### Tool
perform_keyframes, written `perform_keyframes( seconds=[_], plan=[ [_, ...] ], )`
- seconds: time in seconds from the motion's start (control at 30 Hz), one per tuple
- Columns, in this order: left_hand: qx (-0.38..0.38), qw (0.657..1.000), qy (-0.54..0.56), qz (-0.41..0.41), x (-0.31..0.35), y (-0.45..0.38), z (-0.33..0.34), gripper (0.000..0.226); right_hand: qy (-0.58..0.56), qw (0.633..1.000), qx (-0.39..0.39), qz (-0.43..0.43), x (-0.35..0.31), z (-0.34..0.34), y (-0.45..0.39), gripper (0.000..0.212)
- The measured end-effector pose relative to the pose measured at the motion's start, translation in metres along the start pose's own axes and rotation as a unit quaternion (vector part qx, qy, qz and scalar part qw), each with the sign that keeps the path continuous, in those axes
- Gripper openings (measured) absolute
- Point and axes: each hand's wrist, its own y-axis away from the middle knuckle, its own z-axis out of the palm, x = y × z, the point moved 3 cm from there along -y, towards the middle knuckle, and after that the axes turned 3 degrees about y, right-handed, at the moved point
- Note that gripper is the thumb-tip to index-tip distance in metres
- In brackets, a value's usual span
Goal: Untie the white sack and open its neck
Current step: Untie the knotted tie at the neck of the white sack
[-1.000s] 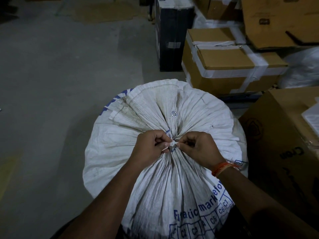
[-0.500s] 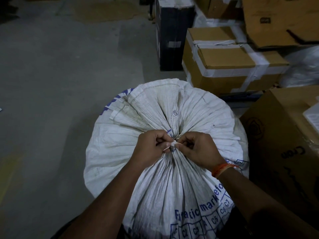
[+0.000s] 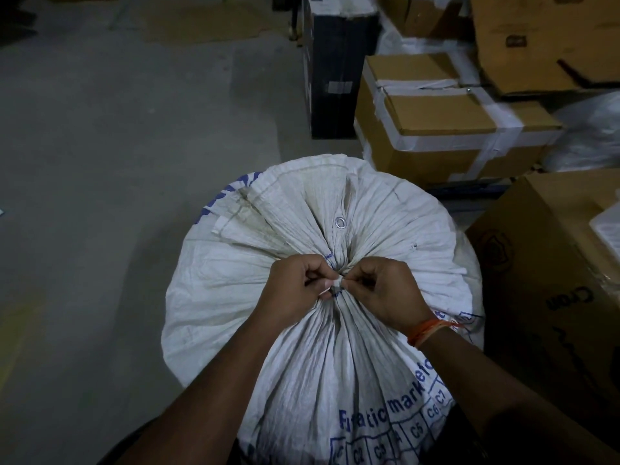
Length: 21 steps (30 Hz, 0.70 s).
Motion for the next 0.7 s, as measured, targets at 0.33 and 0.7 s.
perform_keyframes(
  seconds=[0.33,0.7],
  plan=[
    [0.008,1.0,0.008,-0.004,0.001,-0.001,-0.001,0.029,-0.03,0.999,-0.024,0.017,0.003,-0.012,0.005,0.007],
    [-0.002,1.0,0.0,0.002,-0.002,0.0,-0.001,0.02,0.008,1.0,-0.008,-0.004,-0.003,0.001,0.0,0.008]
  ],
)
